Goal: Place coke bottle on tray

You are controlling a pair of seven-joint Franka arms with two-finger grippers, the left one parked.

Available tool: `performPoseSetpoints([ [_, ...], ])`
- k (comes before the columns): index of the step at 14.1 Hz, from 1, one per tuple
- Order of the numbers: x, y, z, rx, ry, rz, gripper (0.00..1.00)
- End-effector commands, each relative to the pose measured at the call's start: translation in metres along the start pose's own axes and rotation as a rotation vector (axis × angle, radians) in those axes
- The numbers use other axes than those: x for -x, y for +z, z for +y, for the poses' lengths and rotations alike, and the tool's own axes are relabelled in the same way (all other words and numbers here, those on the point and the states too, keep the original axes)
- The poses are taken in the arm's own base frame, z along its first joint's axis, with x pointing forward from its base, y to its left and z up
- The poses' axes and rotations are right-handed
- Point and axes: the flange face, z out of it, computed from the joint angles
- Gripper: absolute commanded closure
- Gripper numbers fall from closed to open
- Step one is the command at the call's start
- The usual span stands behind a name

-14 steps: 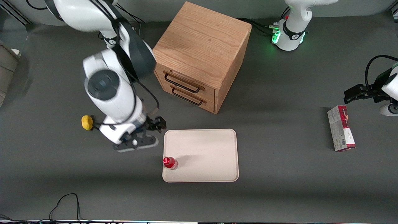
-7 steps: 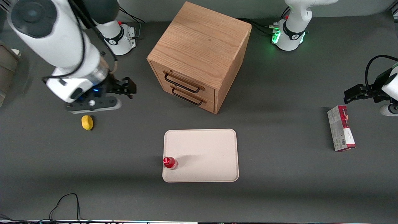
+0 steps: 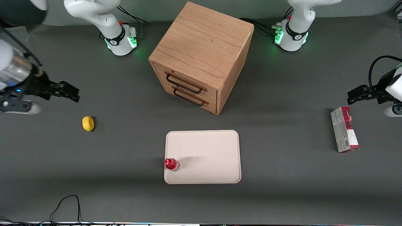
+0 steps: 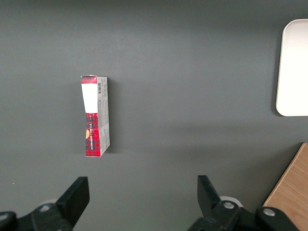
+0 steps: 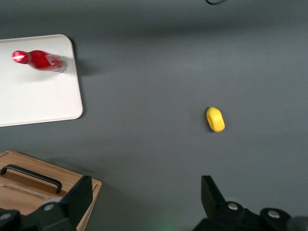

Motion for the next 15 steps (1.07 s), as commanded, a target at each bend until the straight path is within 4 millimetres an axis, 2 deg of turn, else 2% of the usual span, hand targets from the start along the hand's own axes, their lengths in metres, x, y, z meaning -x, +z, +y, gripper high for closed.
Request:
performPoseSetpoints([
  [1,0.017,0.008,0.041,-0.052,-0.012,0.006,0.00],
  [3,0.013,0.013,0.057,-0.056,0.012,-0.005,0.00],
  [6,0.016,0.028,0.064,-0.054,0.005,0.001,0.00],
  [10,0.013,0.029,0.086,-0.055,-0.021,0.012,0.00],
  [15,0.010,0.033,0.088,-0.047,-0.034,0.013,0.00],
])
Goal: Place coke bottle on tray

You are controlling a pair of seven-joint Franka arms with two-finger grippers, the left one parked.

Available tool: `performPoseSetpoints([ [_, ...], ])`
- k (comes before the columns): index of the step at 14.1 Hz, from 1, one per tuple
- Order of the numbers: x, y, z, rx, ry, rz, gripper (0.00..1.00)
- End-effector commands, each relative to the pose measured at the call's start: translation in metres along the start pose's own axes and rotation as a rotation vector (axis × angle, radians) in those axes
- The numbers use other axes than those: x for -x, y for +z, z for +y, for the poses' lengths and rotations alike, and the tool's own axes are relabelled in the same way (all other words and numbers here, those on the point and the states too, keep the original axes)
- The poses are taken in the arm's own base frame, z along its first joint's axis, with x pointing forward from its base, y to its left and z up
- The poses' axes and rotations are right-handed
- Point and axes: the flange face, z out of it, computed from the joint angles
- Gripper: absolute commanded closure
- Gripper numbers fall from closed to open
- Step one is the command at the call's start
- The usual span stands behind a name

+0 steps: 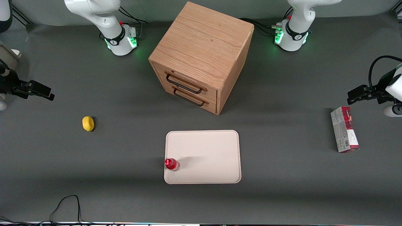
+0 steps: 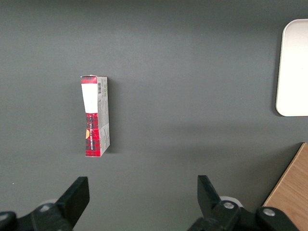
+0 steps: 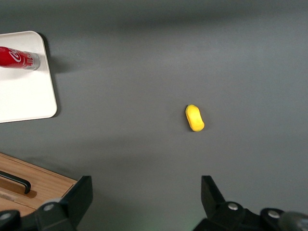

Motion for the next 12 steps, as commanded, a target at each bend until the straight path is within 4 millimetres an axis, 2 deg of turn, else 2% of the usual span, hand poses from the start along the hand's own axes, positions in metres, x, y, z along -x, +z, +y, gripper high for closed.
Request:
performPoseSetpoints([
  [1,0.0049,-0.0001,0.0011,-0.008,-0.028,0.017,0.00],
  [12,0.0027,0.0017,0.0032,-0.004,-0.063,0.030,0.00],
])
